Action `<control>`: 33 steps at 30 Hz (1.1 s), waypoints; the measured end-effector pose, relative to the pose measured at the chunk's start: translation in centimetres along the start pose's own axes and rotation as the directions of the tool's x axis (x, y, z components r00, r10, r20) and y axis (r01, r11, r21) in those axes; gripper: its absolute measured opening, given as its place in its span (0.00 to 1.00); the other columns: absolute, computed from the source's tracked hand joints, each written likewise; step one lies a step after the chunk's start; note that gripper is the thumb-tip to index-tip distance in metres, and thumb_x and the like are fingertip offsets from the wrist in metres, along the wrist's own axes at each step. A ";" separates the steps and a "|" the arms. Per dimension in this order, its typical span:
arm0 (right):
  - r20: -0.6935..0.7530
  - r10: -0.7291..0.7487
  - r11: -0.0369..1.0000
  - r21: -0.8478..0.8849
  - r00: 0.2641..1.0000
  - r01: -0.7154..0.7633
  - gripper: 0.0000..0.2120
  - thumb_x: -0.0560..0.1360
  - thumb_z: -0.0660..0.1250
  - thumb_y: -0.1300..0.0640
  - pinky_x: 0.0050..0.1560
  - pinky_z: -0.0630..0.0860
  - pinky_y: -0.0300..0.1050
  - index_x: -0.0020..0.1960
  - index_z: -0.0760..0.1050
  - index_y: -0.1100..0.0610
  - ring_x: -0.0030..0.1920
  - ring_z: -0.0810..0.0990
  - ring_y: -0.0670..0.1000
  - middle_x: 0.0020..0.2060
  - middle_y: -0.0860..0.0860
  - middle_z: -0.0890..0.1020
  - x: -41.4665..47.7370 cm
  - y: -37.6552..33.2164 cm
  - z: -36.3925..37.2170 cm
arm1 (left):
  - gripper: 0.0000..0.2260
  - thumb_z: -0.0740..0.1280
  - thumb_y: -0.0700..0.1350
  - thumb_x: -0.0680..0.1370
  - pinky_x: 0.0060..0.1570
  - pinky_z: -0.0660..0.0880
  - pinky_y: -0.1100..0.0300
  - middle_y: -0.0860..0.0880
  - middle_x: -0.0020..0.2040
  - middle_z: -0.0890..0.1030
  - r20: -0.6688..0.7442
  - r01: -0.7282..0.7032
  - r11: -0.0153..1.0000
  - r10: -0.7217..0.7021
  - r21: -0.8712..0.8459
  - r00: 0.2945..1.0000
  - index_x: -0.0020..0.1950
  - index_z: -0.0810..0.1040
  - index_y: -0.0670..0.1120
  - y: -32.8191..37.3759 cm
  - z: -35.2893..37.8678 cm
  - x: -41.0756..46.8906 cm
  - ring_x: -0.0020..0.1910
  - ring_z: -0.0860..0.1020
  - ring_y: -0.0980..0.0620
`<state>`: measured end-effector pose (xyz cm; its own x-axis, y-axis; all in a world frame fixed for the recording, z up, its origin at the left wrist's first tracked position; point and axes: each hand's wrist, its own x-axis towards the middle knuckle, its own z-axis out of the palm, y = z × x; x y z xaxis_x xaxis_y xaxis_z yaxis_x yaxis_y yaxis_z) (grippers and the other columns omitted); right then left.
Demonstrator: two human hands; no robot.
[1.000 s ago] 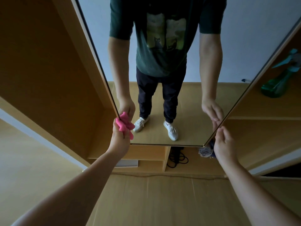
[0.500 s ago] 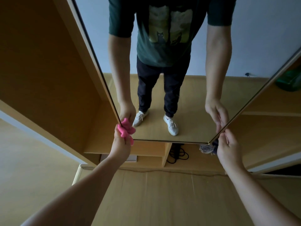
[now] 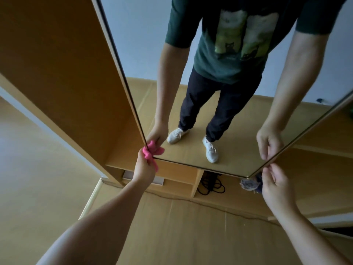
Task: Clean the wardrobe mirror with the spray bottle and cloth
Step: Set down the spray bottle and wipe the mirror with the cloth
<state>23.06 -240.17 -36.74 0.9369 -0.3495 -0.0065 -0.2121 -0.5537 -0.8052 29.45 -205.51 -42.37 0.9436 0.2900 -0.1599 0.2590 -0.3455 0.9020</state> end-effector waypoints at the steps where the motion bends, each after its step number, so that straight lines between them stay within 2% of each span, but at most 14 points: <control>1: 0.006 0.002 1.000 -0.006 1.000 -0.002 0.14 0.81 0.57 0.59 0.52 0.70 0.46 0.64 0.74 0.62 0.56 0.78 0.57 0.55 0.58 0.80 0.1 0.0 -0.2 | 0.14 0.55 0.36 0.79 0.28 0.73 0.68 0.49 0.48 0.83 -0.018 0.035 0.998 -0.035 -0.043 0.999 0.64 0.69 0.42 -0.1 -0.1 -0.2 0.37 0.78 0.49; 3: 0.008 0.001 1.000 -0.028 1.000 -0.001 0.13 0.81 0.58 0.59 0.52 0.71 0.48 0.62 0.74 0.62 0.55 0.78 0.58 0.54 0.58 0.81 0.3 0.0 -0.4 | 0.15 0.56 0.31 0.76 0.33 0.77 0.67 0.41 0.47 0.82 -0.027 0.118 0.990 -0.120 -0.082 0.992 0.62 0.70 0.32 -0.4 -0.2 -0.7 0.42 0.81 0.45; 4: 0.002 -0.002 0.999 -0.038 1.000 0.002 0.13 0.81 0.58 0.58 0.50 0.71 0.48 0.61 0.75 0.62 0.53 0.78 0.58 0.52 0.58 0.81 0.5 -0.1 -0.4 | 0.16 0.56 0.29 0.74 0.36 0.78 0.66 0.40 0.46 0.82 -0.016 0.165 0.983 -0.167 -0.084 0.986 0.60 0.71 0.31 -0.8 -0.4 -1.0 0.44 0.82 0.46; 7: -0.033 -0.028 0.998 -0.066 0.999 0.026 0.11 0.81 0.58 0.59 0.46 0.68 0.46 0.58 0.75 0.62 0.47 0.77 0.57 0.46 0.56 0.80 1.0 -0.5 -0.2 | 0.16 0.59 0.30 0.73 0.48 0.80 0.50 0.44 0.47 0.83 0.051 0.258 0.959 -0.253 -0.119 0.966 0.60 0.71 0.38 -1.4 -0.2 -1.4 0.46 0.82 0.50; 10: -0.043 -0.037 0.996 -0.085 0.998 0.033 0.12 0.82 0.57 0.58 0.45 0.70 0.46 0.59 0.75 0.61 0.47 0.78 0.57 0.45 0.55 0.79 1.0 -0.1 0.0 | 0.19 0.58 0.31 0.73 0.50 0.79 0.44 0.45 0.48 0.84 0.120 0.266 0.945 -0.247 -0.191 0.962 0.62 0.71 0.43 -1.0 0.7 -0.9 0.47 0.82 0.46; 13: -0.037 -0.042 0.996 -0.083 0.998 0.039 0.12 0.82 0.56 0.57 0.47 0.72 0.48 0.60 0.75 0.60 0.49 0.79 0.57 0.46 0.55 0.80 0.6 0.3 0.0 | 0.26 0.55 0.26 0.65 0.41 0.81 0.48 0.45 0.49 0.85 0.158 0.236 0.891 -0.188 -0.387 0.969 0.59 0.75 0.43 -0.4 1.9 -0.7 0.47 0.82 0.41; 16: -0.023 -0.048 0.996 -0.073 0.999 0.046 0.13 0.82 0.55 0.56 0.49 0.73 0.48 0.61 0.75 0.59 0.52 0.80 0.57 0.49 0.55 0.80 0.4 0.5 0.0 | 0.24 0.56 0.26 0.66 0.34 0.78 0.62 0.49 0.43 0.86 0.128 0.264 0.801 -0.232 -0.538 0.964 0.52 0.77 0.48 -0.4 3.0 -1.0 0.42 0.84 0.50; 19: 0.009 -0.047 0.996 -0.072 0.999 0.048 0.14 0.82 0.55 0.56 0.54 0.75 0.52 0.62 0.75 0.60 0.55 0.79 0.58 0.53 0.58 0.81 0.7 0.5 -0.2 | 0.26 0.57 0.25 0.66 0.41 0.80 0.58 0.46 0.46 0.85 0.096 0.285 0.810 -0.275 -0.513 0.957 0.60 0.74 0.43 -0.6 4.2 -1.3 0.46 0.83 0.50; 21: 0.015 -0.077 0.994 -0.082 0.997 0.078 0.14 0.82 0.56 0.56 0.53 0.74 0.50 0.62 0.75 0.60 0.54 0.79 0.58 0.52 0.58 0.82 0.9 0.6 -0.3 | 0.30 0.58 0.24 0.66 0.50 0.80 0.51 0.43 0.51 0.83 0.076 0.317 0.810 -0.323 -0.494 0.943 0.65 0.70 0.43 -0.4 4.8 -1.8 0.51 0.82 0.46; 22: 0.013 -0.098 0.992 -0.081 0.995 0.098 0.14 0.82 0.56 0.57 0.50 0.73 0.48 0.62 0.76 0.60 0.52 0.79 0.57 0.51 0.57 0.82 1.1 0.7 -0.4 | 0.30 0.59 0.23 0.66 0.50 0.80 0.50 0.43 0.50 0.83 0.071 0.320 0.813 -0.329 -0.487 0.942 0.65 0.69 0.44 -0.2 5.2 -2.1 0.50 0.82 0.46; 24: 0.020 -0.147 0.985 -0.084 0.989 0.148 0.13 0.81 0.57 0.58 0.44 0.72 0.44 0.59 0.77 0.60 0.46 0.79 0.54 0.47 0.55 0.82 1.4 1.0 -0.6 | 0.31 0.60 0.23 0.66 0.44 0.81 0.54 0.47 0.46 0.84 0.096 0.322 0.825 -0.315 -0.464 0.944 0.63 0.67 0.48 0.8 6.4 -3.1 0.47 0.83 0.49; 28: 0.081 -0.256 0.959 -0.107 0.963 0.263 0.10 0.80 0.59 0.58 0.41 0.75 0.52 0.46 0.77 0.61 0.38 0.78 0.56 0.36 0.53 0.79 1.5 2.1 -1.4 | 0.37 0.62 0.25 0.66 0.34 0.75 0.60 0.44 0.54 0.78 0.097 0.332 0.853 -0.321 -0.402 0.942 0.70 0.60 0.52 2.2 9.7 -4.8 0.53 0.78 0.46; 30: 0.094 -0.314 0.943 -0.089 0.945 0.322 0.09 0.80 0.60 0.59 0.35 0.74 0.49 0.43 0.76 0.60 0.33 0.78 0.52 0.32 0.49 0.77 1.5 2.4 -1.6 | 0.38 0.61 0.25 0.66 0.39 0.76 0.56 0.43 0.56 0.78 0.089 0.313 0.856 -0.304 -0.411 0.948 0.72 0.59 0.49 2.3 11.2 -5.1 0.55 0.77 0.46; 33: 0.092 -0.379 0.922 -0.047 0.921 0.384 0.09 0.79 0.61 0.61 0.32 0.66 0.37 0.42 0.76 0.59 0.31 0.72 0.43 0.31 0.46 0.74 1.6 2.7 -1.7 | 0.41 0.62 0.25 0.66 0.50 0.79 0.50 0.43 0.57 0.77 0.088 0.310 0.865 -0.300 -0.394 0.950 0.74 0.56 0.50 2.2 12.7 -5.4 0.57 0.76 0.45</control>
<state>23.55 -243.55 -37.88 0.9688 -0.0427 0.2443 0.1509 -0.6801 -0.7174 27.52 -219.22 -44.58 0.8366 0.3006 -0.4579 0.4355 0.1421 0.8889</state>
